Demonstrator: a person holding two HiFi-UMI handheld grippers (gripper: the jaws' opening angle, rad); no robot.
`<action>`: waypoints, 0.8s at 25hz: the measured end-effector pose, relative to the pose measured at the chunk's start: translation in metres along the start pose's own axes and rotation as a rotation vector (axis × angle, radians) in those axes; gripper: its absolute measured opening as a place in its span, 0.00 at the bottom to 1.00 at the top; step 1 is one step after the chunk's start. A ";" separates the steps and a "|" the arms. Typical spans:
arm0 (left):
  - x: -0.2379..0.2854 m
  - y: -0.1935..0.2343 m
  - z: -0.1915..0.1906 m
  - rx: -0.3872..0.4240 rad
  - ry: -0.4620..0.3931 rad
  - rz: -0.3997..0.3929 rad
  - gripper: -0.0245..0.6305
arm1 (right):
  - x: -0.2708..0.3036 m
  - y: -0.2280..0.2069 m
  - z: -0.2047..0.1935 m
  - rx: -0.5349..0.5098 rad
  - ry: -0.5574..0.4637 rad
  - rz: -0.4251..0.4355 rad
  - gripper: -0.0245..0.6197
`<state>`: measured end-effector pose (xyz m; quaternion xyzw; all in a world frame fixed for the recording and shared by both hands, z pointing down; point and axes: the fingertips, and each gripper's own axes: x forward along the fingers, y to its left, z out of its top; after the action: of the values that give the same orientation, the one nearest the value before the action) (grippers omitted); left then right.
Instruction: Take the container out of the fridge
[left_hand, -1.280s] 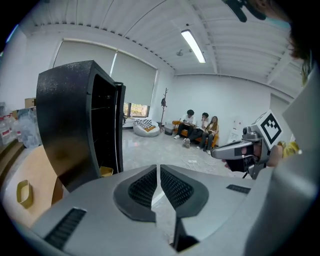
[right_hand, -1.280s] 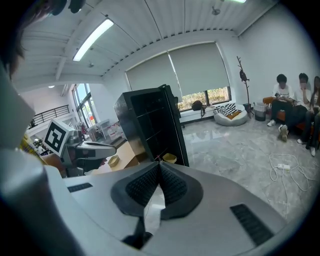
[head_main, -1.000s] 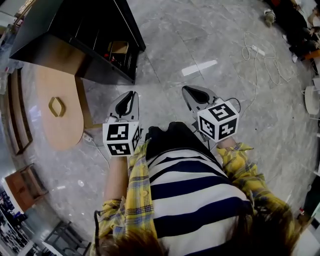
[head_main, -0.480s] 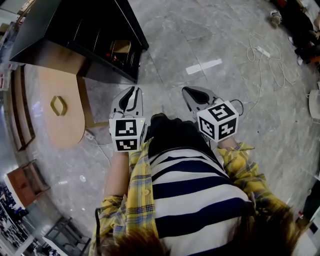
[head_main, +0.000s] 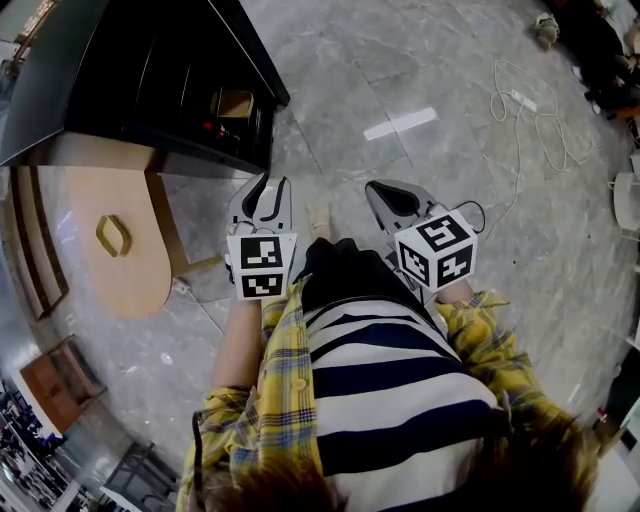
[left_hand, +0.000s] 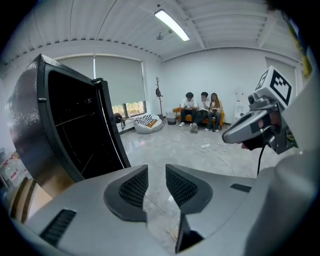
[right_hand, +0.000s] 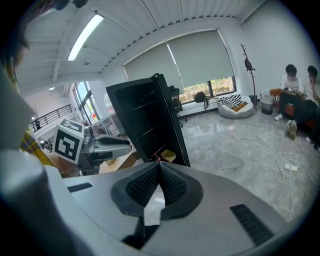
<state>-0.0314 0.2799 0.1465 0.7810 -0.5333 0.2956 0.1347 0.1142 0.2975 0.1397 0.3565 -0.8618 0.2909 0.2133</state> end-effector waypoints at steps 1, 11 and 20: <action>0.006 0.005 0.001 -0.002 0.002 0.001 0.20 | 0.006 -0.002 0.004 0.003 0.005 -0.002 0.08; 0.061 0.055 -0.007 -0.021 0.070 -0.019 0.20 | 0.065 -0.014 0.038 0.023 0.034 -0.025 0.08; 0.106 0.089 -0.015 -0.065 0.120 -0.040 0.20 | 0.115 -0.033 0.059 0.062 0.034 -0.058 0.08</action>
<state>-0.0905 0.1733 0.2131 0.7677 -0.5178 0.3215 0.1977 0.0542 0.1836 0.1739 0.3827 -0.8381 0.3172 0.2249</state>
